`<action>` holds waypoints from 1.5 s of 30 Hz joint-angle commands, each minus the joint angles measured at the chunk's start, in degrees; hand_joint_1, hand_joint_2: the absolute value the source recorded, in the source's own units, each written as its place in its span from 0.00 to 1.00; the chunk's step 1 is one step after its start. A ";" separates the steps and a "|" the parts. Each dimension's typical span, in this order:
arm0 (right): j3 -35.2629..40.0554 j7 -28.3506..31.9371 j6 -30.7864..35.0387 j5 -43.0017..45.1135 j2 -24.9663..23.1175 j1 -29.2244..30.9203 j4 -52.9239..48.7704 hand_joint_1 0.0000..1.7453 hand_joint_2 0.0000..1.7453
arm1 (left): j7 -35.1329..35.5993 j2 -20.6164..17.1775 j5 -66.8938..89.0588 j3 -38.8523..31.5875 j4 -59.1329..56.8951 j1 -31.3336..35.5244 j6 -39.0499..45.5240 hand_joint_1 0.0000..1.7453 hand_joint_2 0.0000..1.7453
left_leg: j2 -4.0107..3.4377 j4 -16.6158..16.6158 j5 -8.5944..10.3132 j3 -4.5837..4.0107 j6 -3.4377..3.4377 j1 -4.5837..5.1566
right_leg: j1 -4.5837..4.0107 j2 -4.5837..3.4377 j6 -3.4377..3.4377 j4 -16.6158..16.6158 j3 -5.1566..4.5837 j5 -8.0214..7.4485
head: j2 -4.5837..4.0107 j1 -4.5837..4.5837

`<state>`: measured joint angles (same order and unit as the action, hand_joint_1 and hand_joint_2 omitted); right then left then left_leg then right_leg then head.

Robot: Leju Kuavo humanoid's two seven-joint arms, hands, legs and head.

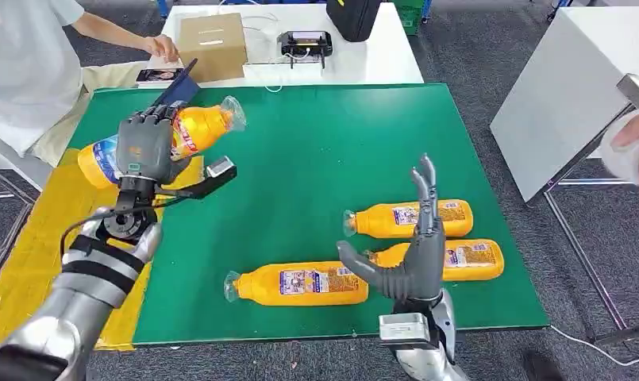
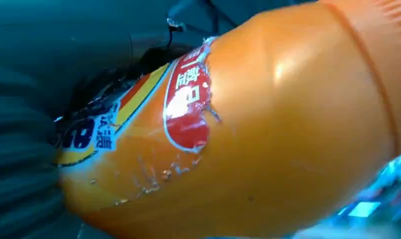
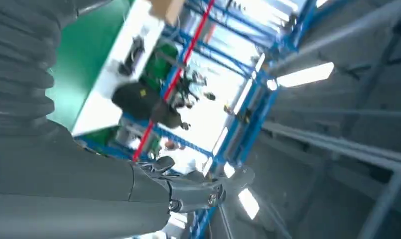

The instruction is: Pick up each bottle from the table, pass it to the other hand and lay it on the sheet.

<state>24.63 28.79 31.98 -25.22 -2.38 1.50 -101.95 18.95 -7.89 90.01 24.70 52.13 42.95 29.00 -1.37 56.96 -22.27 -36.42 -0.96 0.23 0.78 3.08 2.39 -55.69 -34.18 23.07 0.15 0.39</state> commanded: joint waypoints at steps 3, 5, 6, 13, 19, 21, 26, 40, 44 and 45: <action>-4.51 0.08 -0.77 -0.78 5.53 -1.19 -2.51 0.00 1.00 | -4.53 -8.04 -1.45 6.34 -34.91 5.79 -6.20 1.00 1.00 | -0.55 -0.19 -0.34 0.82 0.16 -0.02 | 0.04 -0.92 -0.13 0.14 0.54 0.12 | 0.00 -0.07; -4.00 -0.43 -1.23 -1.61 6.03 -0.95 -1.79 0.00 1.00 | -3.99 -7.11 -2.11 5.10 -35.80 3.11 -7.12 1.00 1.00 | -0.44 -0.14 -0.25 0.52 0.17 0.01 | 0.05 -0.69 -0.07 0.07 0.28 0.09 | 0.00 -0.07; -3.85 -0.57 -1.35 -1.77 6.13 -0.79 -1.59 0.00 1.00 | -3.57 -6.92 -2.11 4.83 -35.92 2.31 -7.07 1.00 1.00 | -0.44 -0.15 -0.32 0.65 0.20 -0.01 | 0.05 -0.76 -0.09 0.09 0.40 0.14 | 0.00 -0.11; -2.59 -2.44 -2.28 -3.27 6.76 0.31 -0.92 0.00 1.00 | -2.48 -5.32 -5.91 -0.76 -36.61 -1.38 -9.98 1.00 1.00 | -0.25 -0.05 -0.23 0.26 0.17 -0.02 | 0.03 -0.55 -0.08 0.02 0.11 0.12 | 0.00 -0.07; -1.85 -3.31 -2.59 -3.87 6.55 1.22 0.32 0.00 1.00 | -5.60 -3.89 -10.88 -6.46 -36.35 -3.20 -10.10 0.29 1.00 | -0.16 -0.13 -0.28 0.53 0.23 -0.02 | 0.03 -0.65 -0.13 0.09 0.42 0.13 | 0.00 -0.09; -1.87 -3.31 -2.57 -3.87 6.56 1.23 0.36 0.00 1.00 | -5.59 -3.90 -10.88 -6.49 -36.37 -3.04 -10.24 0.29 1.00 | -0.10 -0.12 -0.21 0.43 0.20 0.04 | 0.08 -0.45 -0.08 0.03 0.29 0.10 | 0.00 -0.09; -1.47 -6.49 -3.61 -6.10 6.86 3.59 3.23 0.00 1.00 | -17.26 -0.37 -22.19 -18.64 -34.34 -3.93 -4.39 0.00 1.00 | -0.08 -0.12 -0.23 0.64 0.20 -0.01 | 0.04 -0.46 -0.09 0.07 0.53 0.10 | 0.00 -0.07; -3.19 -24.01 -14.63 -25.26 10.49 17.27 16.79 0.00 1.00 | -40.15 8.47 -57.56 -27.24 2.34 -15.00 -8.13 0.00 1.00 | 0.20 -0.01 -0.09 0.39 0.05 0.08 | 0.15 -0.12 0.01 0.01 0.34 -0.01 | 0.00 -0.07; -2.10 -29.40 -20.98 -32.58 13.32 22.14 23.14 0.00 1.00 | -40.86 8.35 -56.49 -24.14 15.83 -21.34 -1.21 0.00 1.00 | 0.13 0.07 -0.21 0.47 0.08 0.03 | 0.11 -0.33 -0.03 -0.01 0.41 0.06 | 0.00 -0.11; -1.07 -30.41 -22.27 -35.91 14.80 23.76 25.35 0.00 1.00 | -40.80 8.46 -54.74 -22.89 19.57 -23.26 0.42 0.00 1.00 | 0.14 0.06 -0.18 0.43 0.06 0.04 | 0.12 -0.30 -0.01 -0.01 0.37 0.04 | 0.00 -0.11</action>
<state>21.79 4.50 16.69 -51.57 6.67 14.04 -92.38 -21.09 -1.79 32.10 -1.40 45.72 29.90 21.31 -1.17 56.96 -22.30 -36.17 -0.95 0.34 0.94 3.15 2.45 -55.74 -34.00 23.05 0.15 0.28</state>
